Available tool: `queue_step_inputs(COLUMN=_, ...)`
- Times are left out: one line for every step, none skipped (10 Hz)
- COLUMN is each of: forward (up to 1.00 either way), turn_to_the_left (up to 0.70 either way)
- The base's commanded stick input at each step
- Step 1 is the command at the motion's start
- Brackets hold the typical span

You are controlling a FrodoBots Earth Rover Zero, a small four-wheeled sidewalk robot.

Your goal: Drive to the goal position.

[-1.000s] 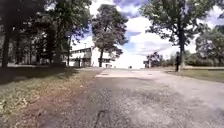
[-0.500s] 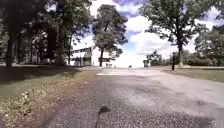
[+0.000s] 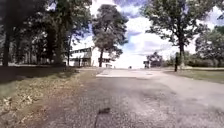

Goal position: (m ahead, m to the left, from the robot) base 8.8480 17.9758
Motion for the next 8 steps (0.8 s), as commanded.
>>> queue_step_inputs(forward=0.7, turn_to_the_left=0.0)
queue_step_inputs(forward=0.7, turn_to_the_left=0.0)
queue_step_inputs(forward=0.7, turn_to_the_left=0.0)
queue_step_inputs(forward=0.7, turn_to_the_left=0.0)
queue_step_inputs(forward=0.7, turn_to_the_left=0.0)
queue_step_inputs(forward=0.7, turn_to_the_left=0.0)
queue_step_inputs(forward=0.7, turn_to_the_left=0.0)
queue_step_inputs(forward=0.7, turn_to_the_left=0.0)
